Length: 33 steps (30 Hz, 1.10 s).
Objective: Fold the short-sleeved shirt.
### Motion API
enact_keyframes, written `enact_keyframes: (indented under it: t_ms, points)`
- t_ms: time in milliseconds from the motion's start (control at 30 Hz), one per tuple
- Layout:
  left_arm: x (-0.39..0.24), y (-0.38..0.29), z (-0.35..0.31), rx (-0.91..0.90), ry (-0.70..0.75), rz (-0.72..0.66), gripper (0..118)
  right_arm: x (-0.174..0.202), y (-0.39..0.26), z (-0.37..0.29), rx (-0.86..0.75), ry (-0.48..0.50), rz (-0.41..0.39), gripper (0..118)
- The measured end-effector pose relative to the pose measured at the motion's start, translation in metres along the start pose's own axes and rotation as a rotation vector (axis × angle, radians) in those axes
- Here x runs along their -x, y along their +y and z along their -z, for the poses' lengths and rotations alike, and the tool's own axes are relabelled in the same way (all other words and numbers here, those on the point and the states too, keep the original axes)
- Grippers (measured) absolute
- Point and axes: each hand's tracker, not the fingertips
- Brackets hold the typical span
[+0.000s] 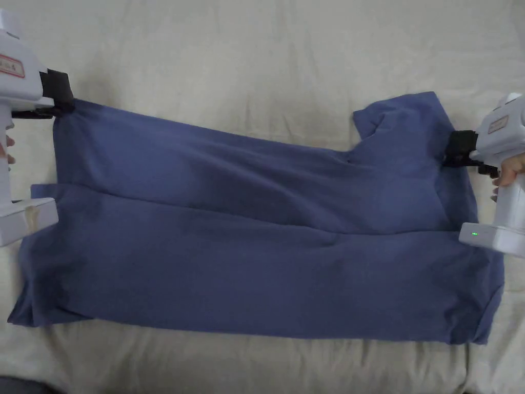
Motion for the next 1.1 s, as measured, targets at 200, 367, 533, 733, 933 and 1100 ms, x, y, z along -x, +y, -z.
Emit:
enact_keyframes:
  t_ms: [200,367,533,733,933,1100]
  points:
    - [0.01,0.004,0.005,0.009,0.006,-0.015,1,0.001,0.0,-0.024,0.005,0.113,0.039,2]
    - [0.014,0.001,-0.026,-0.031,-0.029,-0.038,1,-0.022,-0.005,-0.1,-0.143,0.226,0.03,2]
    - [0.024,-0.019,-0.077,-0.087,-0.051,-0.016,1,-0.053,-0.052,-0.182,-0.279,0.264,0.018,2]
    - [0.047,-0.074,-0.113,-0.107,-0.066,-0.036,1,-0.087,-0.139,-0.21,-0.291,0.28,0.095,2]
    - [0.067,-0.143,-0.098,-0.036,0.042,-0.132,40,-0.087,-0.221,-0.186,-0.208,0.266,0.145,3]
    - [0.079,-0.169,-0.096,0.0,0.097,-0.178,111,-0.094,-0.242,-0.179,-0.163,0.2,0.136,97]
